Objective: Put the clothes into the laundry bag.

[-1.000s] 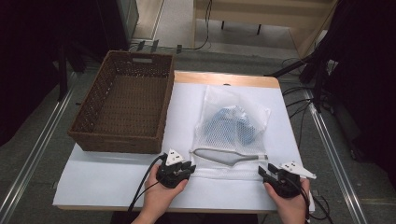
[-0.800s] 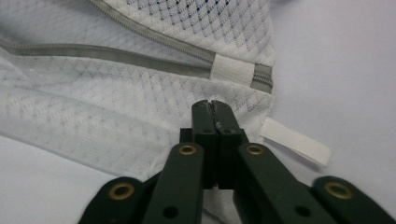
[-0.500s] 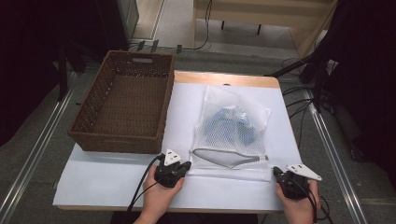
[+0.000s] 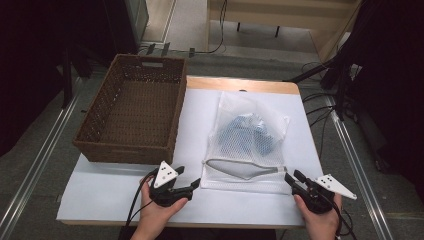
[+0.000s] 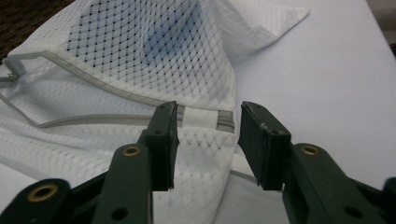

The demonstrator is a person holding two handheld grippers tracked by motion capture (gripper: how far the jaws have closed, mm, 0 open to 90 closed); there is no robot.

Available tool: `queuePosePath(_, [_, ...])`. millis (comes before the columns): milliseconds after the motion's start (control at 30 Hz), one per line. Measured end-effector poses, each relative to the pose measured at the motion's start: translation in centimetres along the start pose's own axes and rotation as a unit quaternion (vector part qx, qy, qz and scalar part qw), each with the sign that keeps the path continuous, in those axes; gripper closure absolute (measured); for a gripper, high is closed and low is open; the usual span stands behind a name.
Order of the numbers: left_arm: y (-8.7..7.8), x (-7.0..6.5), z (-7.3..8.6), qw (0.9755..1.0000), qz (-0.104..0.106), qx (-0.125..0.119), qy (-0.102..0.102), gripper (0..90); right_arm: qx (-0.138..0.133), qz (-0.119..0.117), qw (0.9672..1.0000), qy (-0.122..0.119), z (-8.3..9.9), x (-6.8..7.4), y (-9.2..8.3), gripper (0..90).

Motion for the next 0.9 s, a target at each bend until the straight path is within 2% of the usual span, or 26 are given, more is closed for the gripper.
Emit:
queuePosePath(67, [-0.9, 0.7, 0.1, 1.0, -0.003, -0.004, 0.003, 23.2, 0.004, 0.001, 1.0, 0.005, -0.1, -0.1, -0.1, 54.4])
queuePosePath(100, [-1.4, 1.2, 0.1, 0.9999, -0.012, -0.005, 0.003, 21.4, 0.016, 0.003, 0.9998, 0.008, 0.0, 0.0, -0.1, 50.7])
queuePosePath(133, [-1.6, 1.5, 0.2, 0.9998, -0.017, -0.006, 0.001, 17.9, 0.036, 0.009, 0.9993, 0.0, 0.0, 0.0, -0.1, 44.0])
queuePosePath(200, [-2.3, 2.4, 0.4, 0.9998, -0.017, -0.005, -0.009, 14.3, 0.045, 0.017, 0.9987, -0.015, -0.1, 0.2, -0.2, 37.0])
queuePosePath(267, [-3.0, 3.2, 0.5, 0.9996, -0.024, -0.009, -0.014, 12.6, 0.048, 0.019, 0.9985, -0.016, -0.2, 0.5, -0.2, 27.3])
queuePosePath(367, [-3.7, 3.9, 0.7, 0.9997, -0.016, -0.009, -0.012, 6.5, 0.052, 0.022, 0.9982, -0.018, -0.3, 0.7, -0.2, 12.2])
queuePosePath(467, [-4.7, 4.5, 0.6, 0.9998, -0.004, -0.017, -0.012, 0.8, 0.06, 0.015, 0.9977, -0.028, -0.2, 0.9, -0.2, 0.0])
queuePosePath(533, [-5.3, 4.9, 0.4, 0.9995, 0.001, -0.027, -0.013, 0.0, 0.06, 0.005, 0.9978, -0.027, -0.3, 1.1, -0.3, 0.0])
queuePosePath(733, [-6.9, 6.7, 0.6, 0.9987, 0.0, -0.044, -0.026, 0.0, 0.065, 0.009, 0.9977, -0.016, -0.3, 0.8, -0.4, 0.0])
queuePosePath(900, [-8.0, 8.0, 1.3, 0.9988, -0.024, -0.039, -0.016, 0.0, 0.062, 0.011, 0.9978, -0.021, -0.3, 0.7, -0.4, 0.0])
Point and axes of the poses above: each handheld gripper's, and its own axes: y roughly forward along the jaws, z roughly out of its underside, x roughly to its left, the point moved 6 cm from there along y, roughly forward along the jaws, and after that the axes turned 1 degree about -x, right-handed, at the moved point
